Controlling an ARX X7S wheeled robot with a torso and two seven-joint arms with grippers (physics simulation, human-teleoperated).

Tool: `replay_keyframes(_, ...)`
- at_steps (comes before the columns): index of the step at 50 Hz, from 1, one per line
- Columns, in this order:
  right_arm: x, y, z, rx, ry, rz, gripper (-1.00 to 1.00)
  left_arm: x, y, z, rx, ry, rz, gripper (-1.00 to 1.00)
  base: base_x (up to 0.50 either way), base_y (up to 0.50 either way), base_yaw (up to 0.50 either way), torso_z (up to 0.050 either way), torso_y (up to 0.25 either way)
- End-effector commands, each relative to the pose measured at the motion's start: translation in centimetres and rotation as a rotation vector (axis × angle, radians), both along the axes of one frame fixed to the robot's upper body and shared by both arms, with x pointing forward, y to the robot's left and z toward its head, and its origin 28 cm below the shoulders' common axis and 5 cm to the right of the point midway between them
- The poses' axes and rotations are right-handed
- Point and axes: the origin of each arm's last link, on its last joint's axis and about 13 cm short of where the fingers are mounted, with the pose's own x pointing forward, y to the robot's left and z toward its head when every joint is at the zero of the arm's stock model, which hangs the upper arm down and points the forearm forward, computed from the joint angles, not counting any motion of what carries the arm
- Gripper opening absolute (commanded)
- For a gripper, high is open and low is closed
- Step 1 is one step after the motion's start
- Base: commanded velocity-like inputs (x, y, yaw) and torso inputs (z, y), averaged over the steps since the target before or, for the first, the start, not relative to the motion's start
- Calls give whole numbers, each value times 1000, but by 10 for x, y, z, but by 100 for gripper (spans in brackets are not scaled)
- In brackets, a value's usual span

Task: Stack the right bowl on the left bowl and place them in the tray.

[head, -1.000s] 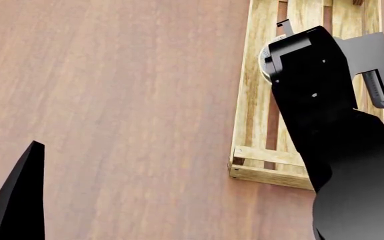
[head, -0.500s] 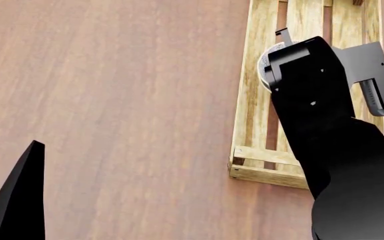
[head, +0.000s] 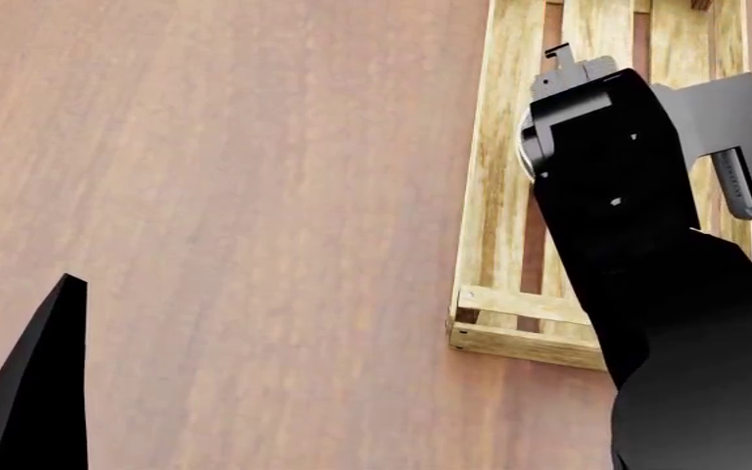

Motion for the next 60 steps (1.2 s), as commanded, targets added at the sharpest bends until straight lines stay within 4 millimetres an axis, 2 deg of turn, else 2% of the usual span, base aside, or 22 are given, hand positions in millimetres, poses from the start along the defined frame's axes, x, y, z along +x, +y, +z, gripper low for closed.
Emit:
replay_keyframes(1, 0, -1, 1, -4, -16, -8, 100, 0, 0, 0, -1, 0, -2, 100, 0, 0, 0, 0, 0)
replay_keyframes(14, 2, -6, -2, -11, 18, -103, 100, 0, 0, 0, 0, 1, -2, 100, 0, 0, 0, 0, 0)
replay_keyframes(16, 2, -7, 0, 55, -37, -120, 100, 0, 0, 0, 0, 0, -2, 100, 0, 0, 0, 0, 0)
replay_keyframes(18, 2, -6, 0, -6, -1, -125, 100, -1, -1, 0, 1, 0, -2, 100, 0, 0, 0, 0, 0)
replay_keyframes(33, 2, -2, 4, -31, 3, -161, 100, -2, -1, 1, 0, -4, -5, 100, 0, 0, 0, 0, 0)
replay_keyframes(45, -14, 1, 3, -49, -9, -173, 100, -3, -4, 1, 7, -3, -17, 100, 0, 0, 0, 0, 0)
replay_keyframes(60, -26, 14, 16, -55, -54, -139, 100, -3, -3, 0, 7, -2, -17, 100, 0, 0, 0, 0, 0)
